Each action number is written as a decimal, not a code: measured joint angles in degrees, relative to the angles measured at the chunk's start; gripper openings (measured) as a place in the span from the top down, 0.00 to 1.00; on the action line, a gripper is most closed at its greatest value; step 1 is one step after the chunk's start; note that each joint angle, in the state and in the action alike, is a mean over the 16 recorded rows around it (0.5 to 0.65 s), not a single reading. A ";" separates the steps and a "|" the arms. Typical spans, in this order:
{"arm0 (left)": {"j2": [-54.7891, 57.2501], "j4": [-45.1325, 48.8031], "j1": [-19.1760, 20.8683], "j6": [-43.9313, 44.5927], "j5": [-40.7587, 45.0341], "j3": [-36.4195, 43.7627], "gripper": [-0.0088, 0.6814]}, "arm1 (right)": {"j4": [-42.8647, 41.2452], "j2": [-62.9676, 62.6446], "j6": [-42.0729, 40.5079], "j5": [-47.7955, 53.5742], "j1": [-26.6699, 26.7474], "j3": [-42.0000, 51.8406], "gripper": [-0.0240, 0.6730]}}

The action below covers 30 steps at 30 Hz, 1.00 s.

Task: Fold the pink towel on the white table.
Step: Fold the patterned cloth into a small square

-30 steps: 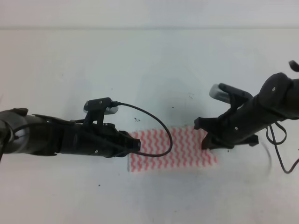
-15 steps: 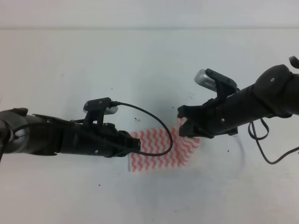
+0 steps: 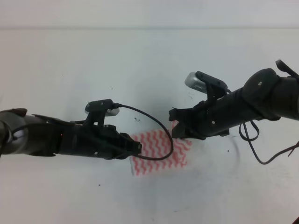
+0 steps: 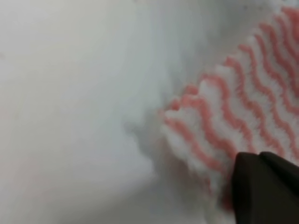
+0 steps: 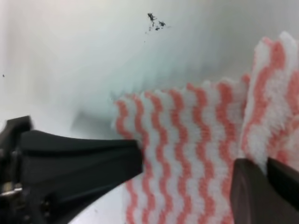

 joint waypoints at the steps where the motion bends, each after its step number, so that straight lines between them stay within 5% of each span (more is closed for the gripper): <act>1: -0.43 0.33 0.00 -0.06 0.05 0.03 0.99 | 0.02 0.09 0.00 0.04 0.00 -0.06 0.98; 30: 0.14 2.29 -0.02 2.37 -0.90 1.77 0.99 | 0.19 0.27 0.03 1.95 0.00 -0.97 0.99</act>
